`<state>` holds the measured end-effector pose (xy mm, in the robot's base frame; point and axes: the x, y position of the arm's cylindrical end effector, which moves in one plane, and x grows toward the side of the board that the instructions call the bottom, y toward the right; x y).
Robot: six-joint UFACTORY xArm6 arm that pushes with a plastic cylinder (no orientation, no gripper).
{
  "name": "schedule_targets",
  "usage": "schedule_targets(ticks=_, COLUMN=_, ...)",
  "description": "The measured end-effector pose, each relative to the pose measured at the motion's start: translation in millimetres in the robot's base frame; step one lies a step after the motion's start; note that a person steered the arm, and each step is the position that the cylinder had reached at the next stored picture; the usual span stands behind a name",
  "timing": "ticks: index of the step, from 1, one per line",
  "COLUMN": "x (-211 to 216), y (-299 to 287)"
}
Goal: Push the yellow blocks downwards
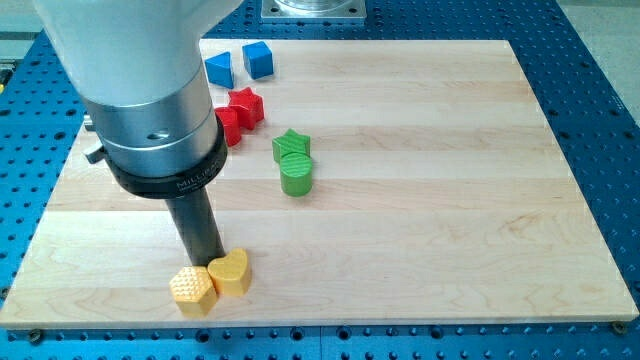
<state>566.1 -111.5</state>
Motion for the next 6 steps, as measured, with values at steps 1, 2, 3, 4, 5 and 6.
schedule_targets(ticks=1, x=0.0, y=0.1)
schedule_targets(ticks=2, x=0.0, y=0.9)
schedule_targets(ticks=3, x=0.0, y=1.8)
schedule_targets(ticks=4, x=0.0, y=3.0)
schedule_targets(ticks=5, x=0.0, y=5.1)
schedule_targets(ticks=6, x=0.0, y=6.7)
